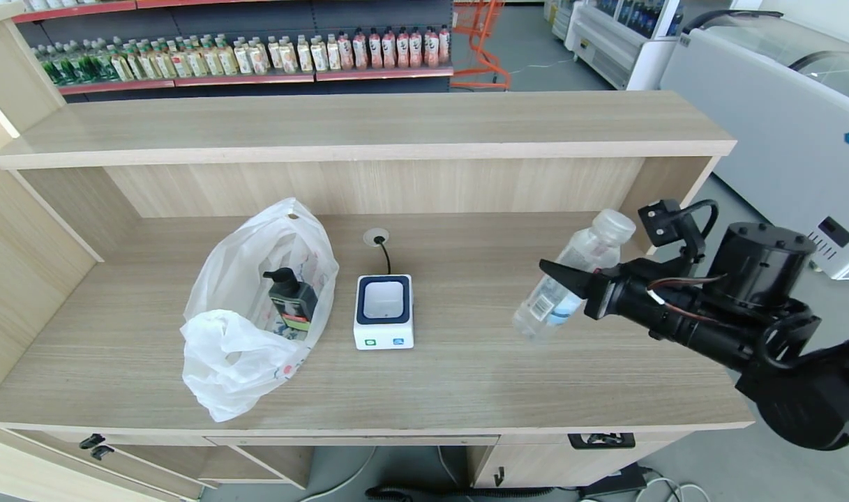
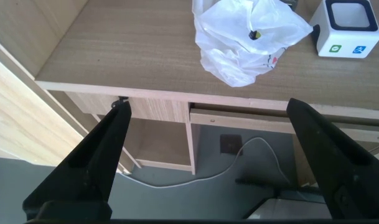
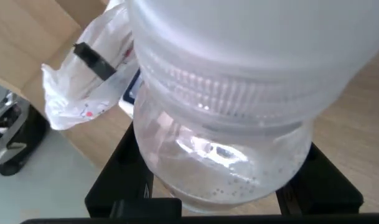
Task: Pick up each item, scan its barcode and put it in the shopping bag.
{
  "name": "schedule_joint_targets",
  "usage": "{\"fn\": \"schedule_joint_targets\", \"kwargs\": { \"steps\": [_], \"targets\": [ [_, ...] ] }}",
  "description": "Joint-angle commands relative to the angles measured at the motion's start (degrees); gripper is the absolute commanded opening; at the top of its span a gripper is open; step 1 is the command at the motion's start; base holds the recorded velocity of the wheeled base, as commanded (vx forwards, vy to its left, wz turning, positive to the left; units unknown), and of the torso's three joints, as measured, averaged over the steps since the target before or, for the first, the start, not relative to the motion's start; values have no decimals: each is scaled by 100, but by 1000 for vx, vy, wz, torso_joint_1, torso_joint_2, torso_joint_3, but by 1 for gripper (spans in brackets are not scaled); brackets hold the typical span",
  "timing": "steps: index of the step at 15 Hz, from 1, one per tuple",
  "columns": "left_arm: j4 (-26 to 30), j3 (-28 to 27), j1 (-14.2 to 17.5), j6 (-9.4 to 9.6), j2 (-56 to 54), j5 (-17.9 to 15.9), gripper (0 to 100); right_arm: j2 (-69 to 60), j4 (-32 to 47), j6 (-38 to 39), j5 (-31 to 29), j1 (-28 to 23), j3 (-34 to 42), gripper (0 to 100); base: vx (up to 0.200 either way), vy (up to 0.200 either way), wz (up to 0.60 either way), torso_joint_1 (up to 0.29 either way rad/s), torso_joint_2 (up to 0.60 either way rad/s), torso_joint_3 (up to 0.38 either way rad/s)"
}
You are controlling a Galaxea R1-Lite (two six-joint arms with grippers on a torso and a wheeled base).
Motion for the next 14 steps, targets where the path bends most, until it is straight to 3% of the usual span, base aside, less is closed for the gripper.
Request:
{"fn": "schedule_joint_targets", "kwargs": {
  "steps": [1, 3, 6, 8, 14],
  "targets": [
    [1, 0, 1, -1, 6, 1, 100, -1311, 938, 212, 1258, 47, -19, 0, 0, 0, 0, 0, 0, 0],
    [1, 0, 1, -1, 6, 1, 100, -1741, 1457, 195, 1944, 258, -203, 0, 0, 0, 0, 0, 0, 0],
    [1, 0, 1, -1, 6, 1, 100, -2014, 1571, 203, 1917, 961, -168, 0, 0, 0, 0, 0, 0, 0],
    [1, 0, 1, -1, -2, 1, 100, -2058, 1606, 274, 1768, 1172, -203, 0, 0, 0, 0, 0, 0, 0],
    [1, 0, 1, -1, 6, 1, 100, -2128, 1659, 432, 1777, 1154, 140, 0, 0, 0, 0, 0, 0, 0]
  ]
}}
